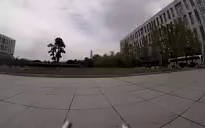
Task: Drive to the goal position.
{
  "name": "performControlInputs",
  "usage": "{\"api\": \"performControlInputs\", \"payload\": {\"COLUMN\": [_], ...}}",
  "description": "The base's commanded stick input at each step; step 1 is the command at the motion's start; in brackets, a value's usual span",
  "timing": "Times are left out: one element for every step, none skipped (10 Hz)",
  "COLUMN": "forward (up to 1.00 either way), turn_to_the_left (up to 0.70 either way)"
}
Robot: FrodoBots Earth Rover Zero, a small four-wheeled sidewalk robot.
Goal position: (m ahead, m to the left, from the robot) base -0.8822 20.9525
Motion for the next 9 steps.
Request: {"api": "performControlInputs", "payload": {"forward": [0.03,0.21,0.51,0.70,0.70,0.70,0.70,0.70,0.70], "turn_to_the_left": [0.55,0.22,0.30,0.35,0.35,0.35,0.35,0.35,0.35]}}
